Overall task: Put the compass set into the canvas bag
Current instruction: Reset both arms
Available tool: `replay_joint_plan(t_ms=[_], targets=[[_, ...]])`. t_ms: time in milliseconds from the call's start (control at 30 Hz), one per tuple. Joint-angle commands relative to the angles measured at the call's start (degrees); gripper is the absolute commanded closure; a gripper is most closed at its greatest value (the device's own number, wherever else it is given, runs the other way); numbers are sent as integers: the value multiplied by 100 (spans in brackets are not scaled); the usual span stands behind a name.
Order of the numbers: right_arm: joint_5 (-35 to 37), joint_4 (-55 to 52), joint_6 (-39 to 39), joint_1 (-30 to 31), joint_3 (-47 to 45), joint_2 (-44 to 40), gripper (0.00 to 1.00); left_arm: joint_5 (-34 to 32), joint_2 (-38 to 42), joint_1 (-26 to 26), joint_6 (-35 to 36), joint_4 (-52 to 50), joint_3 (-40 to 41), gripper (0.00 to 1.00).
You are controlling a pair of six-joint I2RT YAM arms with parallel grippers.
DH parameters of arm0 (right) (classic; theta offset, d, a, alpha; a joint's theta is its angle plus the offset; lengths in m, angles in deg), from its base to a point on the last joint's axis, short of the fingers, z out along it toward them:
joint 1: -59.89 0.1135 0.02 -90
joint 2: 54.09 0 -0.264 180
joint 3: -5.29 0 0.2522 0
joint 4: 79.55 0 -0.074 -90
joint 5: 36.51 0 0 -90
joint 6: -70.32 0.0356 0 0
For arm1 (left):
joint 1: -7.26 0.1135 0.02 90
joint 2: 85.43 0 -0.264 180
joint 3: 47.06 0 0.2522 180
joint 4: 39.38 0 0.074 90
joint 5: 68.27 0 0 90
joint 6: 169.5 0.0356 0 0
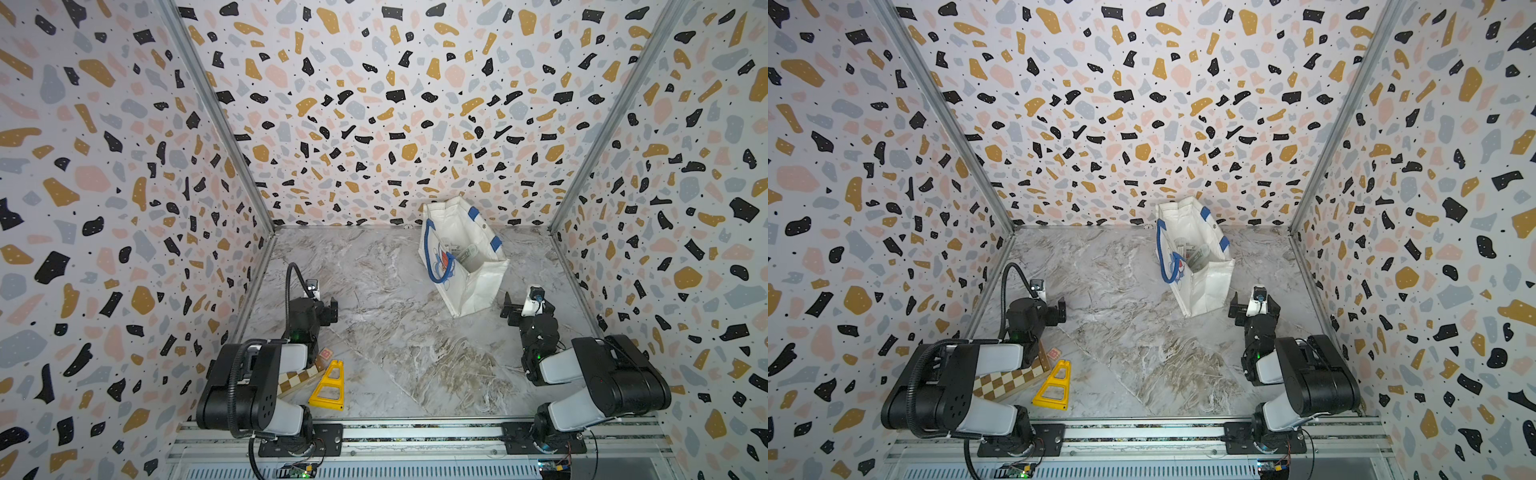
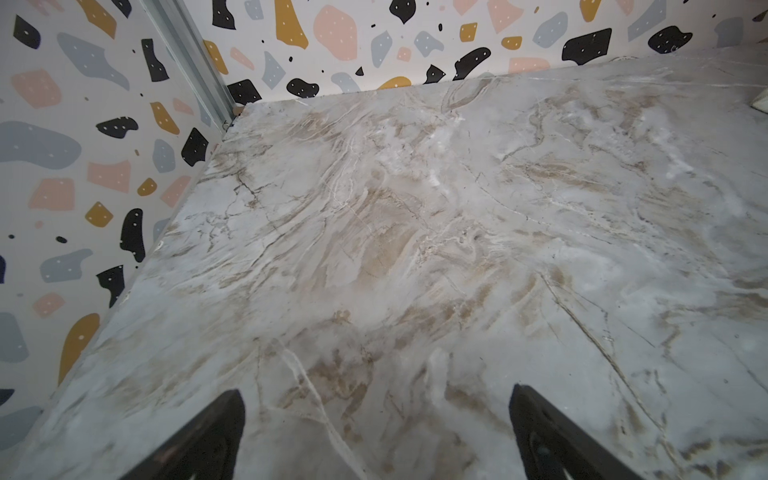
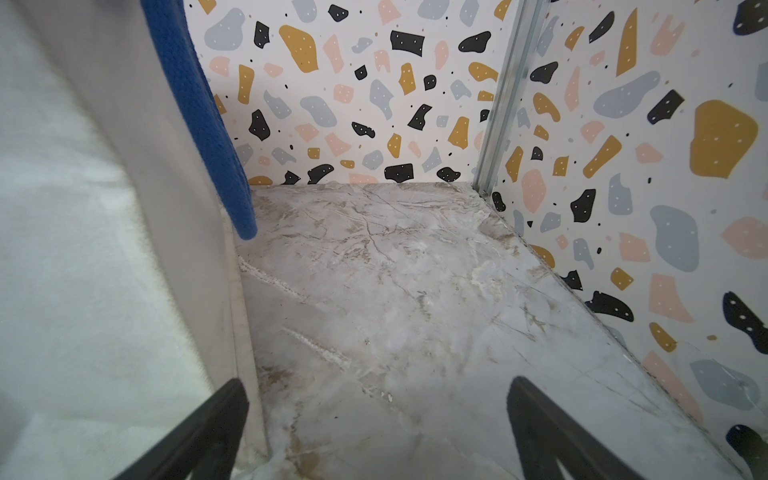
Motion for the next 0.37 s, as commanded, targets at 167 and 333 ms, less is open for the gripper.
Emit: replay_joint_plan(t_ms=[167, 333], targets=[[-35, 40, 3, -36, 160, 21, 1, -45, 46, 27, -59, 265, -109, 0], [-37, 186, -29, -29, 57, -38, 1, 133, 13, 214, -270, -68, -295, 1]])
